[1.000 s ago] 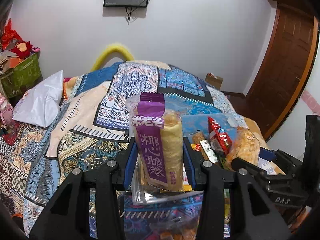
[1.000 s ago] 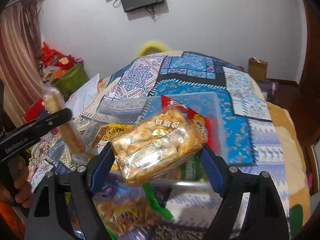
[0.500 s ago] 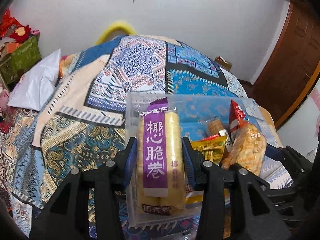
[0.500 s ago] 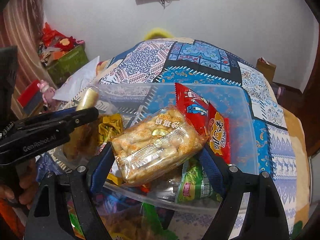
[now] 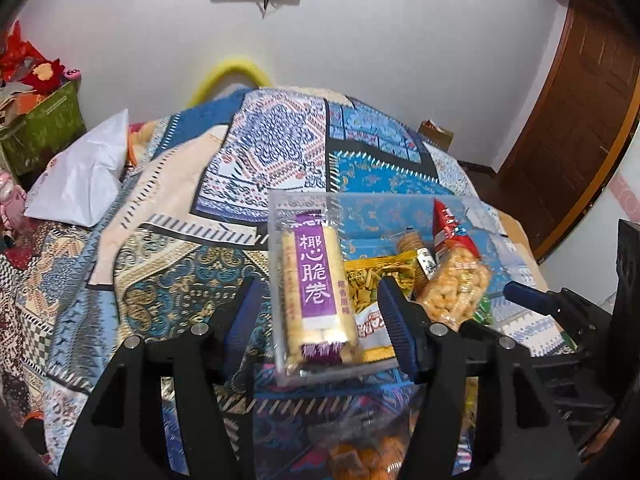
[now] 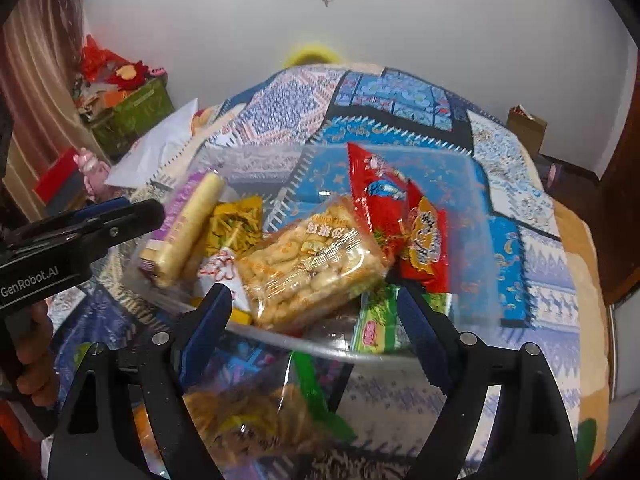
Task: Organize snacks
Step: 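Open both tools releasing the biscuit roll and cookie pack into the box, then grasp the green jar with the left tool while the right grasps the green-zip cracker bag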
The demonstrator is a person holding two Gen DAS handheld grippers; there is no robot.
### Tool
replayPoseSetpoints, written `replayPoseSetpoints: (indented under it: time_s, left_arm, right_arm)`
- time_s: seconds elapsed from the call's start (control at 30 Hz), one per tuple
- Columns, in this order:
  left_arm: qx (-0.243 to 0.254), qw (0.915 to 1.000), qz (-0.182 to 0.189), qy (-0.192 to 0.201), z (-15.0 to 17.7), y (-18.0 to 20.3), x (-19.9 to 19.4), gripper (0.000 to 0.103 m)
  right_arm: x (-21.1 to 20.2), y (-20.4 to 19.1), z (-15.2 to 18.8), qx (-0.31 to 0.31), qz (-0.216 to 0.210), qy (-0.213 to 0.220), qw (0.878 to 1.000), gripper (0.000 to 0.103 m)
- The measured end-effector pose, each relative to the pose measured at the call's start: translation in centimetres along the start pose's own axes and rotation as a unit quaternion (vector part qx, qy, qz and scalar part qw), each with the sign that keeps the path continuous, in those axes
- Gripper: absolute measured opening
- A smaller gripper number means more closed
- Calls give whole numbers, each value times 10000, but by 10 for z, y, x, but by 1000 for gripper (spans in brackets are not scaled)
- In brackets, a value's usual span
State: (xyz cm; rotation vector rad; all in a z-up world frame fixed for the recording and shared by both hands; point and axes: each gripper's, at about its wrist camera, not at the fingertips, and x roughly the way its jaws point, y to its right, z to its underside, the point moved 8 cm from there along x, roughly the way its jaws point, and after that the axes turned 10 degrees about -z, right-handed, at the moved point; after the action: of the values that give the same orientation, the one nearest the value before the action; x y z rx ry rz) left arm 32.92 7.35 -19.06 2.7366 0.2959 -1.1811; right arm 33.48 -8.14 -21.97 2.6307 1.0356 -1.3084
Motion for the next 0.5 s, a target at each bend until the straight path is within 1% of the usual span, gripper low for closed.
replayPoseSetpoints:
  time_s: [0.1, 0.27, 0.37, 0.5]
  left_arm:
    - [-35, 9999, -14, 122, 0, -7, -21, 64]
    - [127, 9993, -169, 308, 10, -17, -52, 69]
    - [193, 9991, -234, 308, 23, -25, -65, 70]
    - [239, 9988, -361, 235, 43, -39, -71, 73]
  right_arm:
    - [-20, -5, -2, 1, -22, 150, 9999, 83]
    - [-48, -14, -1, -55, -7, 379, 9993, 84]
    - [-53, -21, 3, -115, 28, 374, 9992, 84]
    - [-53, -28, 14, -169, 66, 284, 9994, 85]
